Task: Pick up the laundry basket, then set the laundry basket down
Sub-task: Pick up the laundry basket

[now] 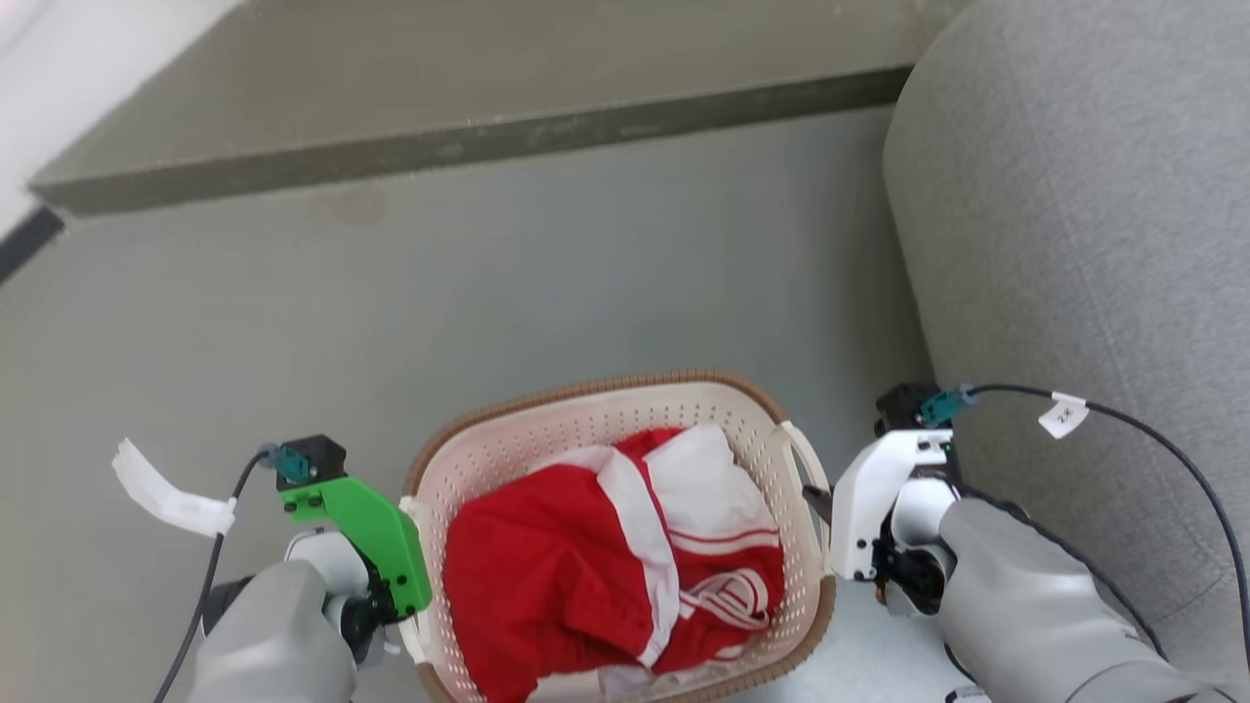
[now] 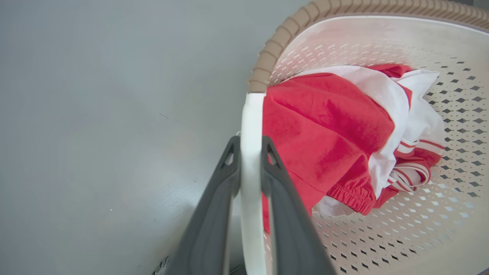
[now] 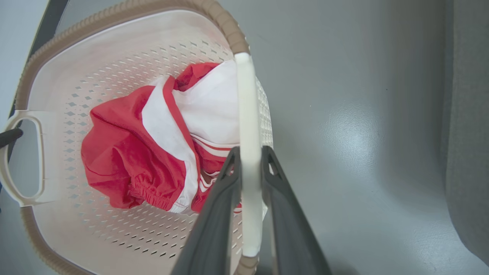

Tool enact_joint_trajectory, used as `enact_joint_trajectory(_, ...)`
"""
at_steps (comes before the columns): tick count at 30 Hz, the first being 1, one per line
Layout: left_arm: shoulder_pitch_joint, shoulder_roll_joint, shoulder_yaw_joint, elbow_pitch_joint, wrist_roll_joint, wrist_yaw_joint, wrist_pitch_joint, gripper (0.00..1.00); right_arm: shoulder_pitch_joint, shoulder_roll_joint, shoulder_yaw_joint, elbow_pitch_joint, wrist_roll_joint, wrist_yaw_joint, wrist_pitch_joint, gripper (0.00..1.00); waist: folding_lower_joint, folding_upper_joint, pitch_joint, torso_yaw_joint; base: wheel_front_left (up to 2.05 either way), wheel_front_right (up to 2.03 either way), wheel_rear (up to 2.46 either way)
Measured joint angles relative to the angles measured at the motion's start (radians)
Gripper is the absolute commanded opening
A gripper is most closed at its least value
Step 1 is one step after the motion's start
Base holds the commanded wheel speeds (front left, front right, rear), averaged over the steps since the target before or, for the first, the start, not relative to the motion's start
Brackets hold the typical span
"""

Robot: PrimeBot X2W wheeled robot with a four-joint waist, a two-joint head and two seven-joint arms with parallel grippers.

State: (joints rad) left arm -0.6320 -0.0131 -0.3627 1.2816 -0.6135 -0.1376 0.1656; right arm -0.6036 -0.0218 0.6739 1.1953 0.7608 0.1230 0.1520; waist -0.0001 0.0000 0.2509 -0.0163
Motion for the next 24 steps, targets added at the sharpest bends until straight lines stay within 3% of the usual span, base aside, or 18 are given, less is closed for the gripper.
enact_joint_trajectory(24,0.119,-0.003,0.001,0.005,-0.035,0.0,0.055,0.0,0.118,0.007,0.02,0.016,0.05,0.002,0.034,0.0,0.0,0.0,-0.209,-0.015,0.0,0.0,0.0)
